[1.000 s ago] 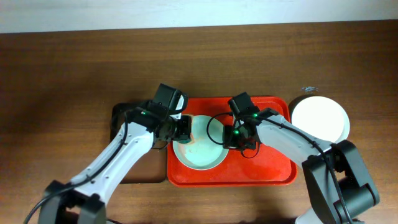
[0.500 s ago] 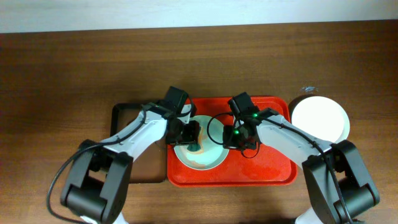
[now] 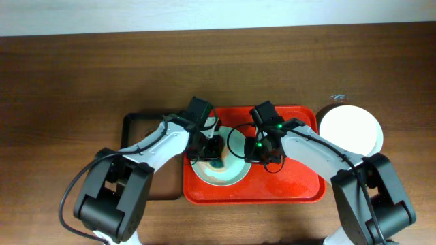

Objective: Clean dirty plates on tray and stack at the side
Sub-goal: 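Scrub the pale-green plate with the sponge in the left gripper, then return the sponge to the black tray and raise the left gripper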

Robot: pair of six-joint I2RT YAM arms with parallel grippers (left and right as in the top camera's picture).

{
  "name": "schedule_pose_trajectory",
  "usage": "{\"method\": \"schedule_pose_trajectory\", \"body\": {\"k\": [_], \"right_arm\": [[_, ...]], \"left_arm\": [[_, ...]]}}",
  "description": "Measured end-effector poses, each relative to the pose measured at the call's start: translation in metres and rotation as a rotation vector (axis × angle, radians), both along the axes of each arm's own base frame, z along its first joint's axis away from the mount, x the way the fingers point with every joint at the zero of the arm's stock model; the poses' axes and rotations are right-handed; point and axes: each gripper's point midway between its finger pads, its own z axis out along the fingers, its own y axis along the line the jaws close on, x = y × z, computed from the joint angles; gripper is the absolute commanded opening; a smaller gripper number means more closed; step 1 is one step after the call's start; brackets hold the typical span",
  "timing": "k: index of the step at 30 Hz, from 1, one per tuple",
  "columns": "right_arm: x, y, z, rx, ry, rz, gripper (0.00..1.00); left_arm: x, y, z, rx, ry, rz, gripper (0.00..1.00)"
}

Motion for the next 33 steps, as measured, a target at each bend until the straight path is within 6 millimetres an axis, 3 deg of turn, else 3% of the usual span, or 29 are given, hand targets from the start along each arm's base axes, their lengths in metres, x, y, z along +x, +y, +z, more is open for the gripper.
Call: {"method": "schedule_pose_trajectory", "body": {"k": [2, 3, 6, 9, 11, 14, 17, 20, 23, 25, 26, 28, 29, 30, 31, 32, 33], "right_arm": [[0.0, 0.0, 0.0, 0.0, 0.0, 0.0, 0.04], [0.0, 0.0, 0.0, 0.001, -0.001, 0.0, 0.04], [0.0, 0.0, 0.0, 0.001, -0.001, 0.0, 0.04], [0.0, 0.0, 0.0, 0.001, -0.002, 0.0, 0.04], [0.0, 0.0, 0.0, 0.001, -0.002, 0.0, 0.04], [0.001, 0.0, 0.0, 0.002, -0.003, 0.0, 0.04], [0.001, 0.0, 0.0, 0.002, -0.003, 0.0, 0.04], [0.0, 0.0, 0.0, 0.001, -0.003, 0.0, 0.04], [0.0, 0.0, 0.0, 0.001, -0.003, 0.0, 0.04], [0.0, 0.0, 0.0, 0.001, -0.003, 0.0, 0.04], [0.0, 0.0, 0.0, 0.0, -0.003, 0.0, 0.04], [0.0, 0.0, 0.0, 0.001, -0.002, -0.001, 0.04], [0.0, 0.0, 0.0, 0.001, -0.003, 0.0, 0.04], [0.0, 0.0, 0.0, 0.001, -0.003, 0.0, 0.04], [0.0, 0.0, 0.0, 0.001, -0.003, 0.0, 0.04], [0.0, 0.0, 0.0, 0.001, -0.003, 0.0, 0.04], [0.0, 0.0, 0.0, 0.001, -0.003, 0.0, 0.04]], "left_arm": [[-0.004, -0.008, 0.009, -0.052, 0.028, -0.023, 0.0], [0.002, -0.006, 0.016, -0.053, 0.006, -0.016, 0.0], [0.026, 0.015, 0.042, 0.008, -0.104, 0.038, 0.0], [0.028, 0.033, 0.035, 0.117, -0.134, 0.058, 0.0], [0.022, 0.045, 0.018, 0.167, -0.134, 0.066, 0.0], [0.021, 0.048, -0.004, 0.168, -0.176, 0.107, 0.0], [0.019, 0.047, -0.004, 0.152, -0.185, 0.115, 0.0], [0.015, 0.038, -0.004, 0.13, -0.181, 0.101, 0.0], [0.001, 0.0, 0.004, -0.036, -0.155, 0.037, 0.0], [-0.006, -0.013, 0.011, -0.111, -0.115, 0.027, 0.0], [-0.005, -0.009, 0.013, -0.121, -0.097, 0.048, 0.0], [0.009, 0.01, 0.04, -0.146, -0.14, 0.112, 0.0], [0.028, 0.041, 0.089, -0.172, -0.257, 0.208, 0.0], [0.036, 0.057, 0.114, -0.171, -0.321, 0.251, 0.0], [0.033, 0.072, 0.12, -0.144, -0.329, 0.279, 0.0], [0.031, 0.106, 0.127, -0.069, -0.353, 0.351, 0.0], [0.029, 0.141, 0.121, 0.049, -0.347, 0.419, 0.0]]}}
